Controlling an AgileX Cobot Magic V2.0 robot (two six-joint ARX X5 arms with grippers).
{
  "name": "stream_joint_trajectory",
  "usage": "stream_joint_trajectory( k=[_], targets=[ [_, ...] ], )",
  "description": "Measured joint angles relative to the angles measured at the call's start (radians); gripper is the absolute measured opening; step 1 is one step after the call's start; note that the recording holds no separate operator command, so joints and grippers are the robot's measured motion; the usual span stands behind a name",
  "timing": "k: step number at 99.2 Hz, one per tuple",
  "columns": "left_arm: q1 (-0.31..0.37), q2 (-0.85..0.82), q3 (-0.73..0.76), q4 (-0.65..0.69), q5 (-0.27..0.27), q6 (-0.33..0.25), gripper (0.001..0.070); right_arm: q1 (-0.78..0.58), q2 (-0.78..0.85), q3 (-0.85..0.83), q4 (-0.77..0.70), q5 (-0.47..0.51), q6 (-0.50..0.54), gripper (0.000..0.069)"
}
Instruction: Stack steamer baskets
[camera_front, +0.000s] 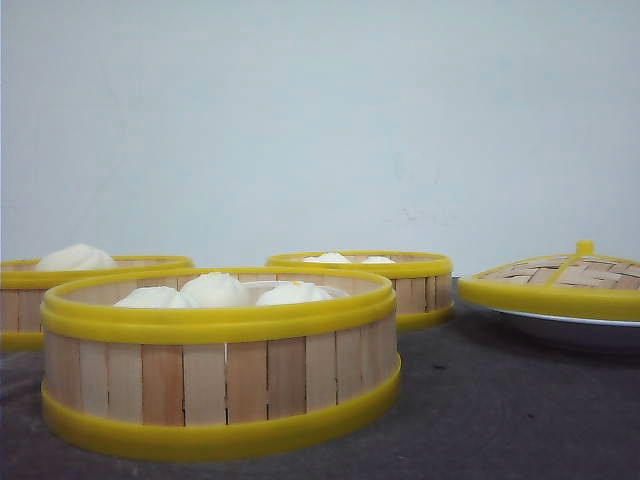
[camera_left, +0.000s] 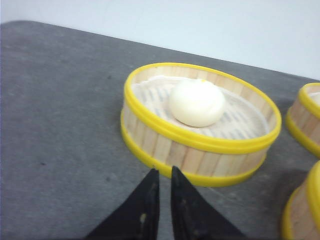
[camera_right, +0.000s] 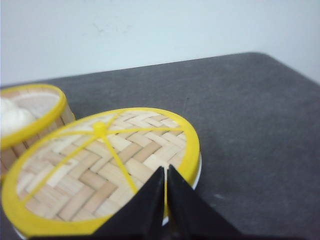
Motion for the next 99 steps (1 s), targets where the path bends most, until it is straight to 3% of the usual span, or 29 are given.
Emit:
stream_joint_trajectory(
  k=[34,47,58,68,84,99],
  targets=[
    [0.0,0.001,0.002,0.035,0.014,-0.112,0.0015,0.0,0.001,0.029,-0.001,-0.008,0.191,0.0003],
    [0.0,0.033,0.055,0.025,0.014,-0.158,0.0015,0.0,0.04,0.161,-0.017,-0.022,0.253,0.0003],
    [0.0,0.093,0.177,0.032,0.014,-0.164,0.0015,0.0,0.151,0.332,-0.071,-0.031,0.259,0.0003],
    [0.0,0.186,0.303,0.041,0.014,-0.138,0.0015,0.0,0.298,0.499,-0.127,-0.064,0.205,0.0003],
    [-0.016,0.356,0.49,0.037,0.014,-0.038,0.0015,0.001,0.508,0.754,-0.269,-0.105,0.054,0.0003],
    [-0.032,0.463,0.581,0.04,0.015,0.048,0.0036,0.013,0.613,0.853,-0.362,-0.128,-0.025,0.0024]
  ],
)
